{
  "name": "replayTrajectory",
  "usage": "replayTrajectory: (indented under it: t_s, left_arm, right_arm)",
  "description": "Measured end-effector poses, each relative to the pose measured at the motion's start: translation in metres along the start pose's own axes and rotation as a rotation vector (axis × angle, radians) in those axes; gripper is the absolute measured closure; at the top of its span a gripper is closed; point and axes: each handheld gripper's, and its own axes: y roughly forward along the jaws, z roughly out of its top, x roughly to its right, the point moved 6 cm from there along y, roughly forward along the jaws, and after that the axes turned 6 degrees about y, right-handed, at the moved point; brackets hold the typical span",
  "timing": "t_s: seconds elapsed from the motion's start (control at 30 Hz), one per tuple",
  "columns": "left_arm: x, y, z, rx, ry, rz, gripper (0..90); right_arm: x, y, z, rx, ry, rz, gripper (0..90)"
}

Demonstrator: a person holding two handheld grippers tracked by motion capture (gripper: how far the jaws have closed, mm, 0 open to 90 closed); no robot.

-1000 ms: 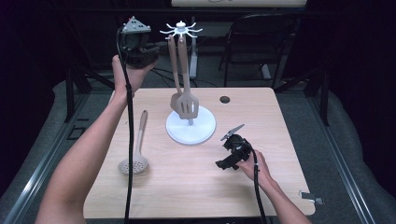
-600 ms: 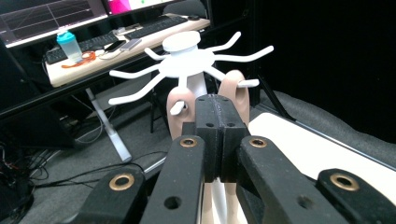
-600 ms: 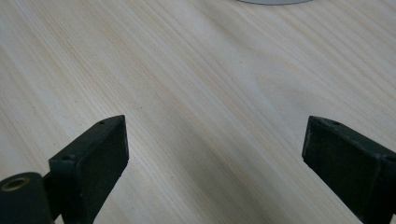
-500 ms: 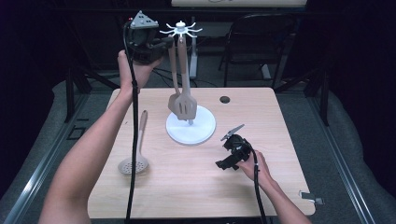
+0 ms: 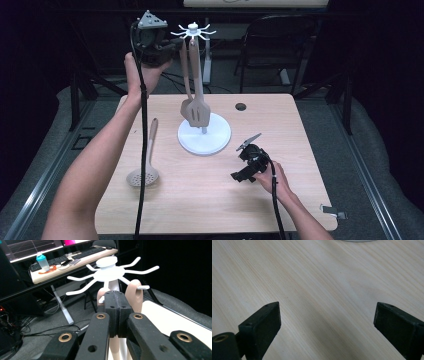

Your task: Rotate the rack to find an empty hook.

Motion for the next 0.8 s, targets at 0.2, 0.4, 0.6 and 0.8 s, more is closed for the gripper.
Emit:
replayTrajectory:
  t_s: [0.2, 0.4, 0.6, 0.8]
  left_arm:
    - [-0.0033, 0.001, -0.0004, -0.004, -0.007, 0.006, 90.0]
    - [-0.0049, 0.0017, -0.001, -0.001, -0.014, 0.011, 90.0]
    - [-0.0068, 0.0025, -0.0014, -0.005, -0.015, 0.017, 90.0]
    - [-0.0092, 0.0034, -0.0015, -0.006, -0.021, 0.019, 90.0]
  right_arm:
    - [-0.0003, 0.0001, 0.0001, 0.001, -0.001, 0.0, 7.1]
    - [-0.0002, 0.0, 0.0, -0.001, -0.001, 0.0, 7.1]
    - [-0.0007, -0.0004, 0.0003, 0.004, 0.001, 0.0, 7.2]
    - [-0.0002, -0.0007, 0.0, -0.004, -0.007, -0.008, 7.2]
